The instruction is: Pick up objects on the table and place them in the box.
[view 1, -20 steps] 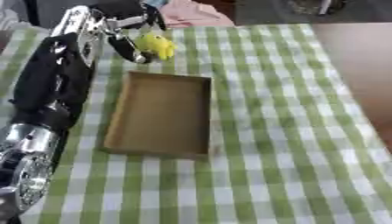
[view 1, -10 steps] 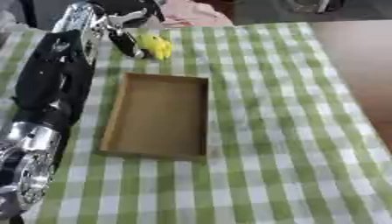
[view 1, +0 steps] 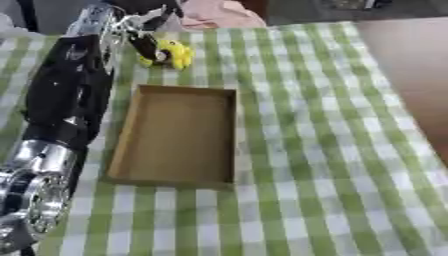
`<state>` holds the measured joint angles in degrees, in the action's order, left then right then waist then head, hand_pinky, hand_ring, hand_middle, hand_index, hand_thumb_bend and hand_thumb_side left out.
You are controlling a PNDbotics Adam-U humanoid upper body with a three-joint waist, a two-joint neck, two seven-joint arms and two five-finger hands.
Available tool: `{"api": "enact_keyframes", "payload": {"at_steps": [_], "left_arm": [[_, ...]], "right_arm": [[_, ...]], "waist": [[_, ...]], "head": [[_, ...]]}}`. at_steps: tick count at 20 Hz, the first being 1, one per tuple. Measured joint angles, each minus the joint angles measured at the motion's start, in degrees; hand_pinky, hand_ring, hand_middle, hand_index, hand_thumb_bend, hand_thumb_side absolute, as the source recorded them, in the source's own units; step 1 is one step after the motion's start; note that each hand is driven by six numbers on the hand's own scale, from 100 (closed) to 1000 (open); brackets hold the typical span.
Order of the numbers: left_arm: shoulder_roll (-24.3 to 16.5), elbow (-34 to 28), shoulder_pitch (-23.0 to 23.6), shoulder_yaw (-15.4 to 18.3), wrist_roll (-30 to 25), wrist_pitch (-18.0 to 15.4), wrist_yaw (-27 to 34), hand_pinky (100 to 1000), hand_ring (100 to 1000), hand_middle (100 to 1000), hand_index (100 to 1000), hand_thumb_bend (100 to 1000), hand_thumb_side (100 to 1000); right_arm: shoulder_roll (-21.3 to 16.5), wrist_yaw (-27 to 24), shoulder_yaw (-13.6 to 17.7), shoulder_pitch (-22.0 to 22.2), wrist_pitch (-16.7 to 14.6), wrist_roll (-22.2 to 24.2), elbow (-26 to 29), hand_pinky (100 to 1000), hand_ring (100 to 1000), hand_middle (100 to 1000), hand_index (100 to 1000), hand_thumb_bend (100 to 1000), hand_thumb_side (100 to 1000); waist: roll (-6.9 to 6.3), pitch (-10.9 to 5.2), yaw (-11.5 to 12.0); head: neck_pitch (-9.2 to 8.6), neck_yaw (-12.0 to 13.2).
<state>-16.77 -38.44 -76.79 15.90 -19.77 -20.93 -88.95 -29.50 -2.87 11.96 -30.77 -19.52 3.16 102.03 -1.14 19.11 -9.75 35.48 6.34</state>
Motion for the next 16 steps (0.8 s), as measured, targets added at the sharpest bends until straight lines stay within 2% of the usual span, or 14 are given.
{"api": "enact_keyframes", "payload": {"at_steps": [7, 12, 16], "left_arm": [[-0.99, 0.07, -1.32, 1.11, -1.71, 1.69, -2.06, 764, 892, 888, 875, 450, 100], [-1.73, 0.19, -1.96, 1.74, -2.8, 2.62, -2.51, 791, 906, 895, 873, 479, 100], [-2.35, 0.5, -1.97, 2.44, -3.92, 3.26, -2.91, 777, 902, 892, 872, 470, 100]], "right_arm": [[0.0, -0.05, 0.0, -0.45, 0.06, 0.28, 0.0, 703, 671, 550, 852, 100, 601], [0.0, -0.07, -0.01, -0.55, 0.15, 0.51, 0.0, 703, 672, 549, 852, 100, 601], [0.0, -0.08, 0.0, -0.58, 0.19, 0.59, 0.01, 703, 672, 548, 853, 100, 603]], "waist": [[-0.78, 0.89, -0.07], [-1.25, 1.4, -0.62], [-1.69, 1.83, -0.86]], "head": [[-1.28, 0.18], [-2.21, 0.6], [-2.71, 0.62]]}}
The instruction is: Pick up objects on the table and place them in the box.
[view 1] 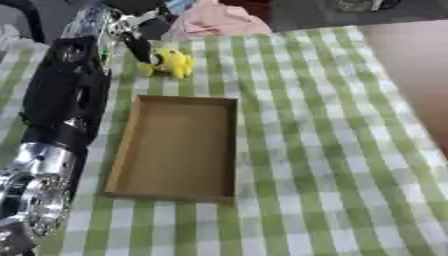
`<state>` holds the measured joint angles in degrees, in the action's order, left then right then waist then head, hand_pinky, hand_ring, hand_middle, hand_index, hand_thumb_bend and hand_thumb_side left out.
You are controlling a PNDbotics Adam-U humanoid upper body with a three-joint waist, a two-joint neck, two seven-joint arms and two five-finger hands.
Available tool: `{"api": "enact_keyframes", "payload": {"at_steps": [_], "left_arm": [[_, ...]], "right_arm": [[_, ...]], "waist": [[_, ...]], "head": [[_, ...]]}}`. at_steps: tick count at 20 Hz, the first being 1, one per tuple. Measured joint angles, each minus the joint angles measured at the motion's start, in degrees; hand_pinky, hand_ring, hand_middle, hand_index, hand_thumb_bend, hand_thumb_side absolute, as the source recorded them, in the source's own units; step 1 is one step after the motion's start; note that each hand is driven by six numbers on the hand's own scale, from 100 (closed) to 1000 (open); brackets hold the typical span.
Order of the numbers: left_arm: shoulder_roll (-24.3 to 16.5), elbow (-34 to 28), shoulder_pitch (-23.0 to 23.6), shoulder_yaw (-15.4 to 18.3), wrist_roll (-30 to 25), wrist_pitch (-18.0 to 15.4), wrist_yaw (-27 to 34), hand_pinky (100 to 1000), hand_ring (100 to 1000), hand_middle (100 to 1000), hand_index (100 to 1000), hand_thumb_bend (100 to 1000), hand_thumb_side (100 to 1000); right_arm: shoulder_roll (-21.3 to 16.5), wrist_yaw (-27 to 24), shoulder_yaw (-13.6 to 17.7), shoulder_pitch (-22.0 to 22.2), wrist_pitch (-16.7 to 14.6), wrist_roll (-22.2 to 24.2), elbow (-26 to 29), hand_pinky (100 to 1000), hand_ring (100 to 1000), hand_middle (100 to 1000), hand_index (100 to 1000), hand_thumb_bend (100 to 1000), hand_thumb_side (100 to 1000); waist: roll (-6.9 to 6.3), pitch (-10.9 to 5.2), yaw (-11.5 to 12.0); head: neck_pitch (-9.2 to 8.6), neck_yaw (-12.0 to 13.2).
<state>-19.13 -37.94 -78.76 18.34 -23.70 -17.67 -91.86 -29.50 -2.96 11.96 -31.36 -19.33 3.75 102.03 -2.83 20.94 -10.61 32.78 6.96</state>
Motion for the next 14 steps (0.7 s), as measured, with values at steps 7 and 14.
{"api": "enact_keyframes", "payload": {"at_steps": [7, 14], "left_arm": [[-0.17, 0.05, 0.0, 0.94, -1.21, 1.24, 0.37, 737, 888, 882, 855, 442, 100], [-0.51, -0.38, 0.01, 2.08, -2.04, 2.59, 0.38, 608, 821, 836, 834, 472, 100]], "right_arm": [[0.0, -0.04, 0.01, -0.4, 0.2, 0.2, 0.02, 704, 671, 546, 854, 100, 603], [0.01, -0.04, 0.04, -0.46, 0.28, 0.29, 0.04, 703, 671, 544, 853, 100, 604]], "waist": [[-0.41, 1.01, -0.92], [-0.99, 2.4, -1.98]], "head": [[-0.66, 0.26], [-1.68, 1.06]]}}
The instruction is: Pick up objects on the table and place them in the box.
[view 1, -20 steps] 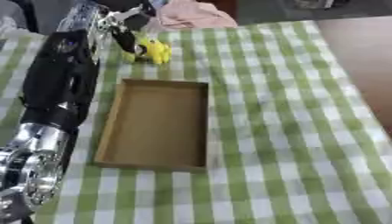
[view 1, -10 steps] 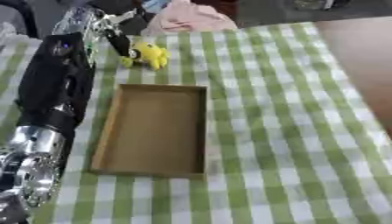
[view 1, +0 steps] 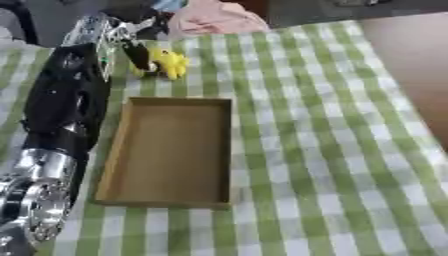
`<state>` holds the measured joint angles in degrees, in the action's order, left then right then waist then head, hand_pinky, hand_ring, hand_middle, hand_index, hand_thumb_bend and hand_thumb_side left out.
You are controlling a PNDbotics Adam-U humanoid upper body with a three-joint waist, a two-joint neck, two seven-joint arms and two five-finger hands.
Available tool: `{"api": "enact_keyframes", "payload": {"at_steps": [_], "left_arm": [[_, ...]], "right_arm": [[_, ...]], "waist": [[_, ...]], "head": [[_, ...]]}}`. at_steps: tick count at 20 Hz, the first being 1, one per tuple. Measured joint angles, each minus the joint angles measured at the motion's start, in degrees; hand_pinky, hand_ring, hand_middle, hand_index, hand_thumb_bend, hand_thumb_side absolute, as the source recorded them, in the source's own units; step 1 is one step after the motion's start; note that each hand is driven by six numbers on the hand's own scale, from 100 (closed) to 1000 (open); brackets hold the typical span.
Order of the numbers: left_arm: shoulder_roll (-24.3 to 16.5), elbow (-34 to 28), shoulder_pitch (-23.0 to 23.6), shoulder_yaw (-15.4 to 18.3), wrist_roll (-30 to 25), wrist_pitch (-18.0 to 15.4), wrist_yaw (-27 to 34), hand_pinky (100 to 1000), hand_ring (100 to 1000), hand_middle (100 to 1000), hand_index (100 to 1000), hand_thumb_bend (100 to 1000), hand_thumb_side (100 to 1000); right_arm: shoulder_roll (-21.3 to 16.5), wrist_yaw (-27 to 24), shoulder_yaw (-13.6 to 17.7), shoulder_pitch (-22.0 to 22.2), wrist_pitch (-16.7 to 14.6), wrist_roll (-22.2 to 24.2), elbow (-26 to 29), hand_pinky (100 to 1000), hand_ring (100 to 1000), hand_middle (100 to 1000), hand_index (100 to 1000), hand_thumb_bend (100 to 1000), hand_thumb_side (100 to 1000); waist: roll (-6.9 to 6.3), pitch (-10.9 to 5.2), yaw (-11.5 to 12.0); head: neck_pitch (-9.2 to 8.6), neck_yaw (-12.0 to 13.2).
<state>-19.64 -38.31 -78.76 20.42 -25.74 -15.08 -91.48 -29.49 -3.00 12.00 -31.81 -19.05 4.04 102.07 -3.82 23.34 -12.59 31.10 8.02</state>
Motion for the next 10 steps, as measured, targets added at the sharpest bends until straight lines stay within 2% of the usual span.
{"api": "enact_keyframes", "payload": {"at_steps": [4, 10], "left_arm": [[-0.08, -0.29, 0.0, 0.33, -0.08, 0.68, -0.83, 599, 821, 843, 834, 495, 100], [-0.52, -0.29, 0.0, 0.69, -0.04, 1.43, -2.36, 609, 832, 850, 835, 431, 100]], "right_arm": [[0.02, 0.0, 0.12, -0.01, 0.08, 0.08, 0.01, 703, 670, 542, 853, 100, 606], [0.54, -0.06, 0.21, -0.44, 0.28, 0.29, 0.03, 703, 669, 541, 852, 100, 607]], "waist": [[-0.17, 0.6, 0.1], [-0.24, 1.24, 0.24]], "head": [[-0.23, 0.13], [-0.59, 0.24]]}}
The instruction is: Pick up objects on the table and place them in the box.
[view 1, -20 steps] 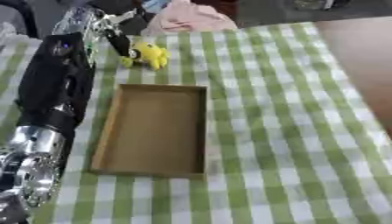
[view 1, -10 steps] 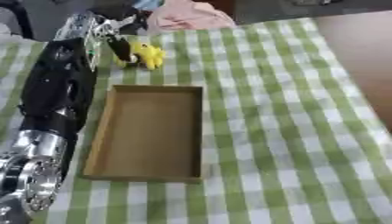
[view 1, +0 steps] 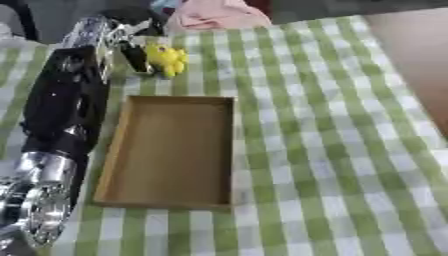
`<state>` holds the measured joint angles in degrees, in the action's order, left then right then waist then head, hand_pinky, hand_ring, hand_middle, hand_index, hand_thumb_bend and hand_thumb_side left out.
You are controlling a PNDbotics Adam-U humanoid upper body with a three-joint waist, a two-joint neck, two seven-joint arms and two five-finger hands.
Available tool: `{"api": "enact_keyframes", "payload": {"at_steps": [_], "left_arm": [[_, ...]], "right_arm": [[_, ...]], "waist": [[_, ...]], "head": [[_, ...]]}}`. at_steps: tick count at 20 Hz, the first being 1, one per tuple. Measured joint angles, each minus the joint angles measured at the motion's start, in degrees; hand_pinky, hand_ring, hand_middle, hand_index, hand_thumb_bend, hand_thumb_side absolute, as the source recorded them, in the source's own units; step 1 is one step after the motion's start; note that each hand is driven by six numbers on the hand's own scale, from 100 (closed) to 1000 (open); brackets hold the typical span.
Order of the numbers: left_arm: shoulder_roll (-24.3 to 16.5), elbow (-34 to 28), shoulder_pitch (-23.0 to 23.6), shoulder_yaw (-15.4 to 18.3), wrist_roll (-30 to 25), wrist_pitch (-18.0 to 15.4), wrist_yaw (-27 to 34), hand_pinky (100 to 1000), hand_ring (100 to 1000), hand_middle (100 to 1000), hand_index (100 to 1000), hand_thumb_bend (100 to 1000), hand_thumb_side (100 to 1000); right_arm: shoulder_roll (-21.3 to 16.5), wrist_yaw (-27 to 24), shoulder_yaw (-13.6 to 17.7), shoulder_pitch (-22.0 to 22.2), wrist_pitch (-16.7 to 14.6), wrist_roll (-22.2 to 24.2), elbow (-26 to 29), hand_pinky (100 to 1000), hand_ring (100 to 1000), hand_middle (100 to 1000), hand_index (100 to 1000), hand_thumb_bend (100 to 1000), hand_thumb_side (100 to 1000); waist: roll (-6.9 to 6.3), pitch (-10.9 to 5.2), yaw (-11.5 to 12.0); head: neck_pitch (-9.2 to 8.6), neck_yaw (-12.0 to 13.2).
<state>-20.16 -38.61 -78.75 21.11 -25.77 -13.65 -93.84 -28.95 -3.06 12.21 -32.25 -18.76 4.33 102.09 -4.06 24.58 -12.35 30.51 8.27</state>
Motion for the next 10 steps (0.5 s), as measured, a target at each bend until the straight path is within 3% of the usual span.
{"api": "enact_keyframes", "payload": {"at_steps": [5, 8, 10], "left_arm": [[0.0, 0.42, 0.04, 0.02, -2.29, -0.18, 0.21, 498, 760, 790, 789, 408, 100], [-0.1, 0.59, 0.06, 0.01, -3.07, -0.54, 0.56, 483, 753, 791, 790, 396, 100], [-0.32, 0.72, 0.15, 0.0, -3.25, -0.78, 0.91, 514, 784, 847, 845, 419, 100]], "right_arm": [[0.06, -0.05, 0.13, 0.0, 0.14, -0.14, 0.03, 703, 669, 540, 853, 100, 609], [0.32, -0.05, 0.16, 0.01, 0.3, -0.29, 0.14, 703, 669, 539, 853, 100, 610], [0.47, -0.05, 0.2, 0.04, 0.39, -0.39, 0.29, 703, 669, 538, 853, 100, 610]], "waist": [[0.0, 0.27, -0.04], [0.0, 0.36, -0.09], [-0.01, 0.41, -0.24]], "head": [[-0.16, 0.16], [-0.27, 0.18], [-0.3, 0.19]]}}
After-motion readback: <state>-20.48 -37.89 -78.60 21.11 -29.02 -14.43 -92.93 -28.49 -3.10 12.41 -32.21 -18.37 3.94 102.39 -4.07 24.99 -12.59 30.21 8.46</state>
